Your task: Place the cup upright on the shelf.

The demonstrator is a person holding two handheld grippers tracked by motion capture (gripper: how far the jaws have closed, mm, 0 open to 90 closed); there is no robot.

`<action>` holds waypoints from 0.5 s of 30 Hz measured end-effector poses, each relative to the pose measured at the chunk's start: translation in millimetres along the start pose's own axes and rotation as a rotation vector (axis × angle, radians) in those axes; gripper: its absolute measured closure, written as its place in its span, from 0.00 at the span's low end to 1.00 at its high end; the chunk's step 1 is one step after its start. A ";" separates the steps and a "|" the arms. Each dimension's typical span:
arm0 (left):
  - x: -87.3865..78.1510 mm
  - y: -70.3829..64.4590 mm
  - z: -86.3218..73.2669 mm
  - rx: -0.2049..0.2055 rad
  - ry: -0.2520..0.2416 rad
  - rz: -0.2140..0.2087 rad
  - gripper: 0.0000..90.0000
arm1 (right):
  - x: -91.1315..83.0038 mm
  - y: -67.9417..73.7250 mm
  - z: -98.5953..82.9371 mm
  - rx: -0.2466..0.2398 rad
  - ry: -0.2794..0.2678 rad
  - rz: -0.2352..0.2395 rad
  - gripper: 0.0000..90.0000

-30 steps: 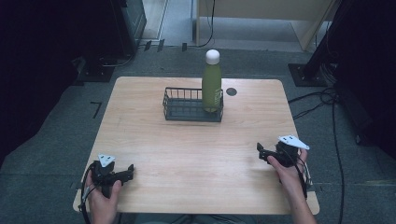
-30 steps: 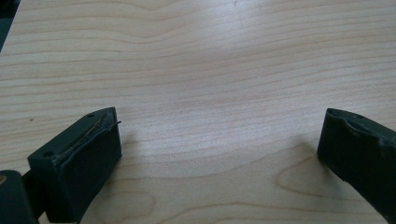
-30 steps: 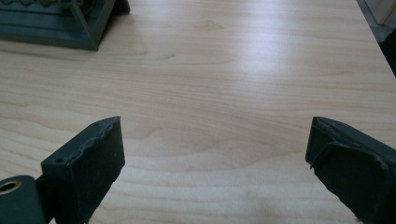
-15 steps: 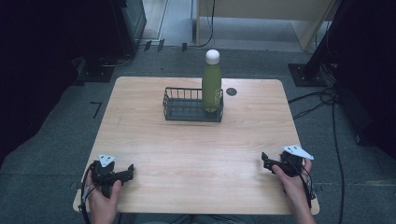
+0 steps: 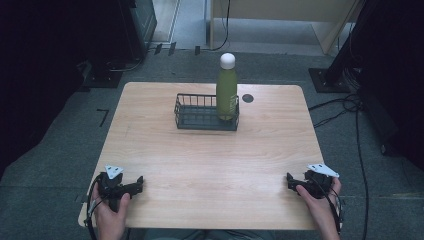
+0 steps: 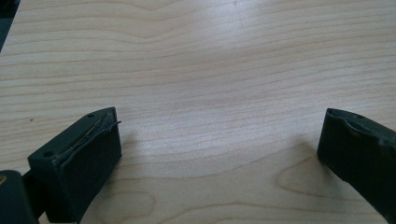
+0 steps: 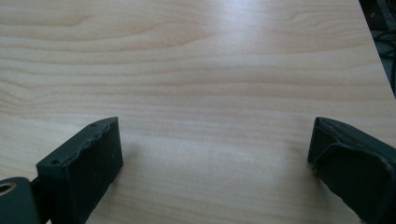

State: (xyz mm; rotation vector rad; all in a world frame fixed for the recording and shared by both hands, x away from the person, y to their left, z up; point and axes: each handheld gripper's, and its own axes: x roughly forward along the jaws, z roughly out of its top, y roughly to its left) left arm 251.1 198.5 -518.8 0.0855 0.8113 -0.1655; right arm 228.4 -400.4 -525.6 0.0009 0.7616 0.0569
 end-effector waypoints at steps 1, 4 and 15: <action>0.0 0.0 0.0 0.000 0.000 0.000 0.00 | -0.9 -0.1 -1.3 0.003 0.007 -0.001 0.03; 0.0 0.0 0.0 0.000 0.000 0.000 0.00 | -3.9 -1.4 -4.3 0.005 0.012 -0.001 0.02; 0.0 0.0 0.0 0.000 0.000 0.000 0.00 | -13.2 -3.1 -13.3 -0.011 0.013 0.019 0.02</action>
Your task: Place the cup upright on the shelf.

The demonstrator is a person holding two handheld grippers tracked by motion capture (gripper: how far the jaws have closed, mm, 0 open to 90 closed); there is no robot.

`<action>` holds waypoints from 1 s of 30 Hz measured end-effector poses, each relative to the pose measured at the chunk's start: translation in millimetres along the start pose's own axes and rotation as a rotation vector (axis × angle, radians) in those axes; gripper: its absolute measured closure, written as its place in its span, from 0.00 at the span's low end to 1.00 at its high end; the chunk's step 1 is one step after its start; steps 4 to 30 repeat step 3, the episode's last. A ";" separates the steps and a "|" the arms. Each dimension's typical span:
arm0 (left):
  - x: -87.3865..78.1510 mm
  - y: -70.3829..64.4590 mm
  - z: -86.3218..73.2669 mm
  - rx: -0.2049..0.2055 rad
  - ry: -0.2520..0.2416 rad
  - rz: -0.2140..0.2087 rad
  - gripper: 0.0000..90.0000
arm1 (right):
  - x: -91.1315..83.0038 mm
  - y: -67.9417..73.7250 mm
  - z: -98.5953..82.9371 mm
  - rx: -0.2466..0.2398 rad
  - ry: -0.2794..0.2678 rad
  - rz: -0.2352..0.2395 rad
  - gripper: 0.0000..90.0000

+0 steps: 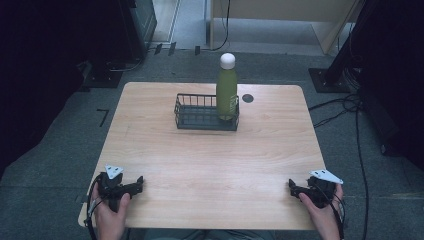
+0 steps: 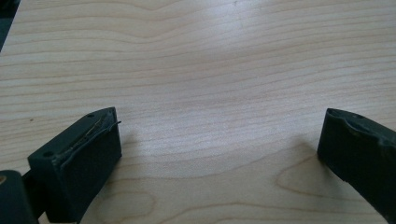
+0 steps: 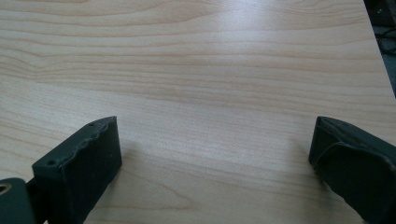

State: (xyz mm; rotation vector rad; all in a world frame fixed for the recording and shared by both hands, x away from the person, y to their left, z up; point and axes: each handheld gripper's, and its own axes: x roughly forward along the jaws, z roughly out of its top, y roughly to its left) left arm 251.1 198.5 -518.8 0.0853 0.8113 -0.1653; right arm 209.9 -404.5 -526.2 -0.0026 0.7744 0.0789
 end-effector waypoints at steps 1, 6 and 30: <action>0.0 0.0 0.0 0.000 0.000 0.000 0.00 | -0.2 0.2 -0.2 -0.001 0.000 0.000 0.02; 0.0 0.0 0.0 0.000 0.000 0.000 0.00 | -0.3 0.3 -0.4 -0.002 0.000 0.000 0.02; 0.0 0.0 0.0 0.000 0.000 0.000 0.00 | -0.3 0.3 -0.4 -0.002 0.000 0.000 0.02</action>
